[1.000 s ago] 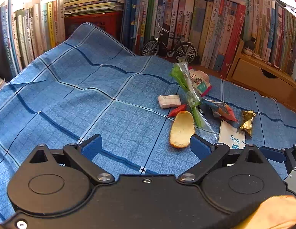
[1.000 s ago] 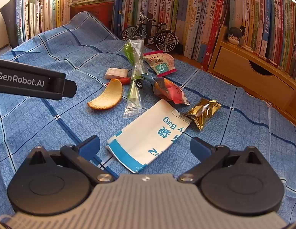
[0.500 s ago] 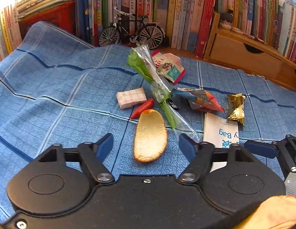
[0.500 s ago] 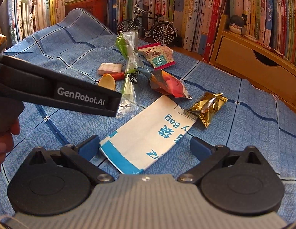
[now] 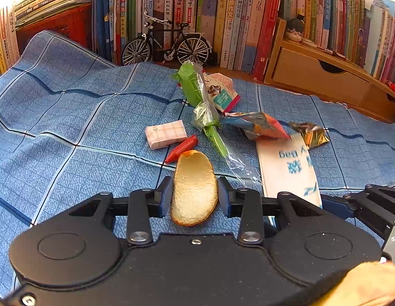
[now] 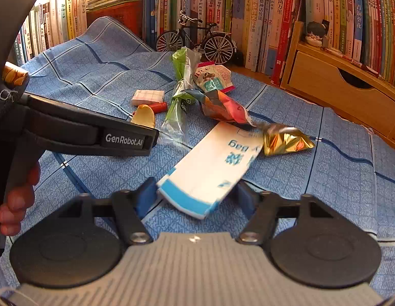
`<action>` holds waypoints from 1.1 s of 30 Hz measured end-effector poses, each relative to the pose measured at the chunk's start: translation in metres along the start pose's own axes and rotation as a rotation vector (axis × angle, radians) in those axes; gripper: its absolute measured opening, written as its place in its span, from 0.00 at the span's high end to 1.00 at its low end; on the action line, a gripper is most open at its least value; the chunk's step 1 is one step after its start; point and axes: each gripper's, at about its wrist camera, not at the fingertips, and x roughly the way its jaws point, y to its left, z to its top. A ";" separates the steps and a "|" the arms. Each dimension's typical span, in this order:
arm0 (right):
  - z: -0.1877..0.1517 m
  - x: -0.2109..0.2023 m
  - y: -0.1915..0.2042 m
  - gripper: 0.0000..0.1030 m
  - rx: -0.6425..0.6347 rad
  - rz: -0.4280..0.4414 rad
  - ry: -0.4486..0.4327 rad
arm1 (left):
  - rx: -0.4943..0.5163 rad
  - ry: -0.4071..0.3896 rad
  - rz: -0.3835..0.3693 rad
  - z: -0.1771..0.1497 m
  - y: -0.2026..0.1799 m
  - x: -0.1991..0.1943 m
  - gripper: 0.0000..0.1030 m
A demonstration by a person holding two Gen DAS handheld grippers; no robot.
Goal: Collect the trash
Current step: 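Grasp the yellow potato chip with the left tool while the right tool grasps the white paper bag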
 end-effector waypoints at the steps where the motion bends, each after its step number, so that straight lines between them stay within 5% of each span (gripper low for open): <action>1: 0.001 -0.001 0.001 0.46 -0.006 -0.006 -0.002 | -0.006 -0.001 -0.002 -0.001 0.000 -0.001 0.65; 10: 0.001 -0.003 0.000 0.56 -0.010 -0.005 -0.004 | -0.039 0.003 0.012 -0.002 0.007 -0.007 0.65; 12: 0.000 -0.003 -0.001 0.24 0.003 -0.019 -0.003 | -0.039 0.005 0.016 -0.003 0.008 -0.008 0.65; 14: -0.001 -0.004 -0.006 0.10 0.047 -0.023 -0.012 | -0.033 0.006 0.022 -0.005 0.007 -0.008 0.65; 25: 0.008 0.013 0.001 0.11 0.012 -0.100 0.002 | -0.017 0.006 0.045 -0.008 0.002 -0.008 0.65; 30: 0.014 0.015 0.010 0.35 -0.029 -0.107 -0.011 | -0.012 0.004 0.062 -0.009 -0.001 -0.008 0.65; 33: 0.013 0.013 0.009 0.41 -0.013 -0.097 -0.015 | -0.018 -0.002 0.066 -0.010 -0.002 -0.010 0.66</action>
